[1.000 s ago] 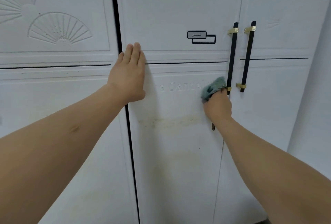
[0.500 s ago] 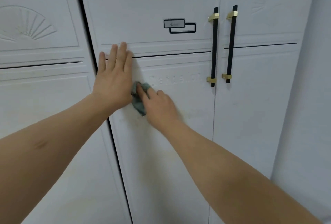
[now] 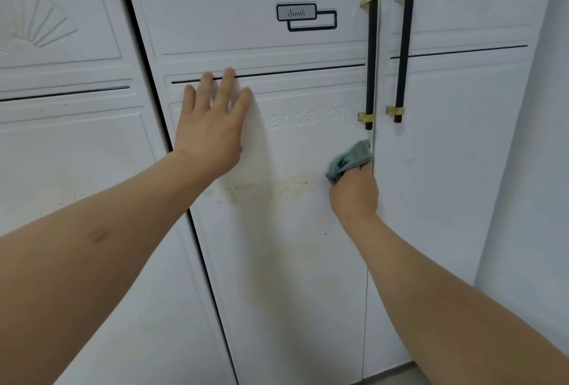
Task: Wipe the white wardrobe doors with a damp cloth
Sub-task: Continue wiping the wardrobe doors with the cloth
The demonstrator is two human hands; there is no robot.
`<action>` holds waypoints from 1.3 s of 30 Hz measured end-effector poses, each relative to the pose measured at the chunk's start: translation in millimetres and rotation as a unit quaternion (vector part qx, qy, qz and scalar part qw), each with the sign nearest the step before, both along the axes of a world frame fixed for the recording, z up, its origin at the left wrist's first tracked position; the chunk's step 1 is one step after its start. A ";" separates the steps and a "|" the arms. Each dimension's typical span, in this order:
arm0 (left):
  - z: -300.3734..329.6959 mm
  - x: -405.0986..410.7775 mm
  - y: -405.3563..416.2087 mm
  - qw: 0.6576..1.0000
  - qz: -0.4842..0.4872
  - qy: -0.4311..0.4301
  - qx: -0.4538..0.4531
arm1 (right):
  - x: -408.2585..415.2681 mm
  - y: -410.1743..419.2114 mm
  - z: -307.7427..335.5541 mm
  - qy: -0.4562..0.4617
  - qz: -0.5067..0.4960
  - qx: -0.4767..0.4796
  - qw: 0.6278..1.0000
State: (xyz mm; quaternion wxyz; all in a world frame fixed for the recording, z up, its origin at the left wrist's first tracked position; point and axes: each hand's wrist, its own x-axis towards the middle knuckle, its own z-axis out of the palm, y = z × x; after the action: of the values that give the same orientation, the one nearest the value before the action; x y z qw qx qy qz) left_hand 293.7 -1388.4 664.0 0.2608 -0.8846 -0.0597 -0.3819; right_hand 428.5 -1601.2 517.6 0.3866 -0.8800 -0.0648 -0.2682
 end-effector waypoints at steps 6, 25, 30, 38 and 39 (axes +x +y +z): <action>5.8 -12.0 12.5 0.999 -0.045 -0.001 0.003 | -44.9 58.2 5.3 -0.074 0.087 -0.086 0.990; -22.2 -51.8 57.9 0.999 -0.040 0.025 -0.027 | -77.2 115.4 -16.0 -0.406 0.150 -0.313 0.845; -30.6 -45.0 45.6 0.998 0.012 0.058 -0.024 | -32.1 45.7 -3.0 -0.310 0.057 -0.300 0.900; -34.9 -42.1 43.3 0.998 0.019 0.053 -0.012 | -22.9 21.1 4.5 0.020 -0.013 0.060 0.998; -35.2 -42.3 43.3 0.998 0.019 0.054 -0.012 | -34.5 38.6 4.6 0.025 -0.002 0.069 0.997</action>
State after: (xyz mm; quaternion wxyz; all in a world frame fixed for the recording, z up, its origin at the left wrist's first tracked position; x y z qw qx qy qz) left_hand 251.4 -1345.1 628.8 0.2603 -0.9057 -0.0673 -0.3277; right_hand 394.0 -1562.6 522.2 0.4473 -0.8579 -0.0345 -0.2504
